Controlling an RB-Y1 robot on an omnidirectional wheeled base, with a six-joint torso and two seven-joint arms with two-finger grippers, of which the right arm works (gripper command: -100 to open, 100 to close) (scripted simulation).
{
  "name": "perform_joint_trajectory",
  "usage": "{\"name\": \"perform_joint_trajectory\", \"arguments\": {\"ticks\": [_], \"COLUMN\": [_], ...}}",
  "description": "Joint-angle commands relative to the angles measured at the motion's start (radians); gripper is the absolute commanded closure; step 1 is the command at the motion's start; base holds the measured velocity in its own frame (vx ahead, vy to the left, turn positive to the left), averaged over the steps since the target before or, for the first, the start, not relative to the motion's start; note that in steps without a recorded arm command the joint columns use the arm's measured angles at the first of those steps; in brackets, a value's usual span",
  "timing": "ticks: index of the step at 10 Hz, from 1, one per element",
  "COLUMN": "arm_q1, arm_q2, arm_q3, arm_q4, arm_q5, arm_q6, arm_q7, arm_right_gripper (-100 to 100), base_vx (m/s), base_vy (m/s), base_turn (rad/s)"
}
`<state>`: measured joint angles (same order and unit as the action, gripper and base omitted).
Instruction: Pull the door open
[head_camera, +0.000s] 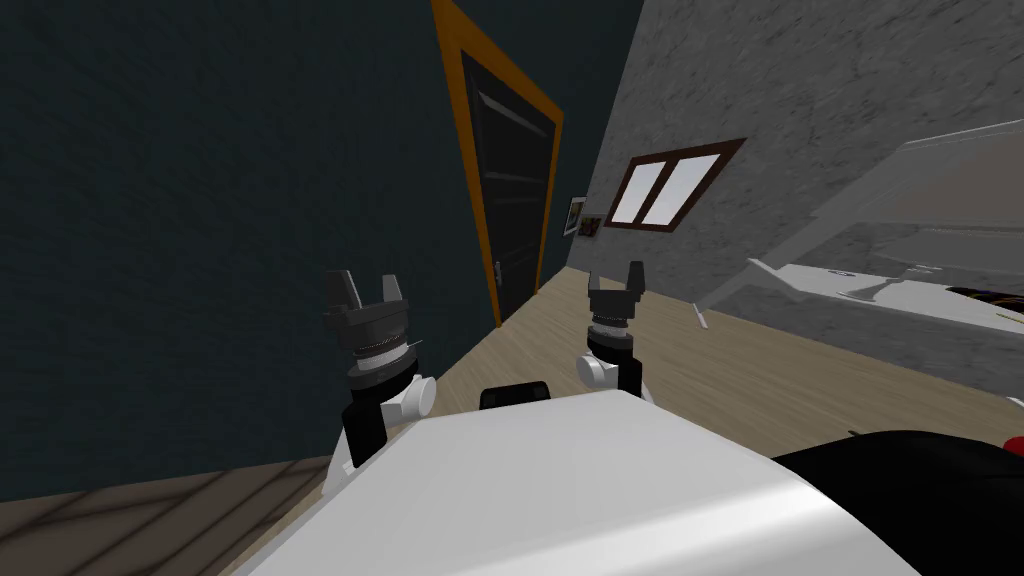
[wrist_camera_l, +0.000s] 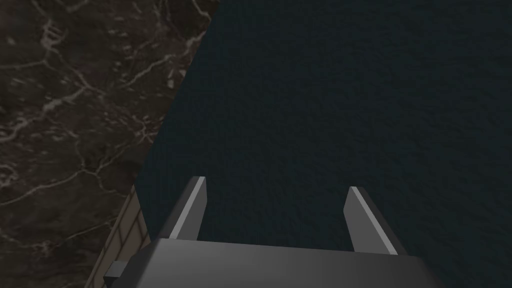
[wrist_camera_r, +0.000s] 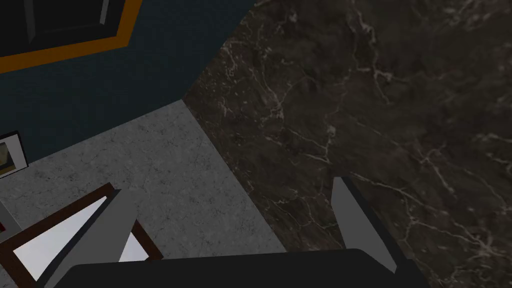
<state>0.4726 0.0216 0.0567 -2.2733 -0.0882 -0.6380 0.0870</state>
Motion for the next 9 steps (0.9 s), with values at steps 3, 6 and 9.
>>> {"name": "perform_joint_trajectory", "arguments": {"ticks": [3,6,9], "arm_q1": [-0.026,-0.047,-0.072], "arm_q2": [-0.020,-0.032,-0.045], "arm_q3": [-0.012,-0.021,-0.032], "arm_q4": [0.079,0.141,0.216], "arm_q5": [0.026,0.047,0.072], "arm_q6": [-0.010,-0.019,-0.029], "arm_q7": [0.057,0.103,0.157], "arm_right_gripper": [-100,-100,-100], "base_vx": [0.070,0.085,0.076], "base_vy": [-0.029,0.002,-0.015], "base_turn": [0.094,0.077,0.098]}}
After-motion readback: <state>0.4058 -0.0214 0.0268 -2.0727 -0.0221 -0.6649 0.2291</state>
